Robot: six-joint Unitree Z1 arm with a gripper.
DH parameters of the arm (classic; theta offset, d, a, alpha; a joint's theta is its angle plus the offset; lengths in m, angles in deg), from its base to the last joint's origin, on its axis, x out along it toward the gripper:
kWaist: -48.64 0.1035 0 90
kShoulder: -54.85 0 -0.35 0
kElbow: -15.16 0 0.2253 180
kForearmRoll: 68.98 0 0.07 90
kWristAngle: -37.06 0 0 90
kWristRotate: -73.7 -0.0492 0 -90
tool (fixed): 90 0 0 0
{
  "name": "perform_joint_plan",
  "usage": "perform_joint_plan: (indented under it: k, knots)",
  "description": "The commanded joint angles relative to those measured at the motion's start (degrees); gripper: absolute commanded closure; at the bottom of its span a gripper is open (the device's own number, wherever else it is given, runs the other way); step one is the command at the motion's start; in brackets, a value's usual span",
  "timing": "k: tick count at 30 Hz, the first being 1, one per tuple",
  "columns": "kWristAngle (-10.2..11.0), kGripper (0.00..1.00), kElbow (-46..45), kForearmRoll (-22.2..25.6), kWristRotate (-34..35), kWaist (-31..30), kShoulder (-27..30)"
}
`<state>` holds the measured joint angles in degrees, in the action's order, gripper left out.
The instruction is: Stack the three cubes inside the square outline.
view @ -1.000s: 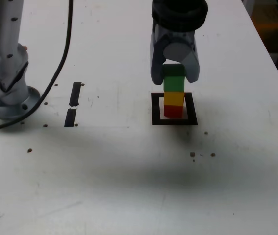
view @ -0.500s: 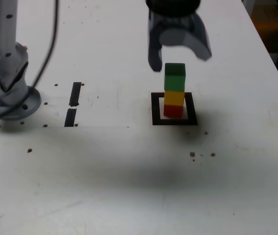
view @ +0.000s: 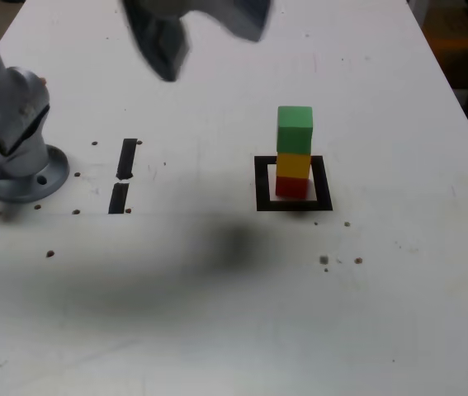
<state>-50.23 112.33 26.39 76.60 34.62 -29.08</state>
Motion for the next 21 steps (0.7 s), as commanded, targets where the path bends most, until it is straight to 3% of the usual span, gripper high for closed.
perform_joint_plan:
  k: [1,9,17,21]
  knots:
    - [0.6,0.00,-7.7,-0.9,-0.5,1.7,2.5]
    - [0.3,0.00,-23.0,-5.8,-7.6,9.7,5.6]
    - [-2.1,0.00,-30.0,-12.3,-10.6,12.8,5.9]
    - [-2.3,0.00,-31.7,-13.6,-11.1,12.9,6.0]
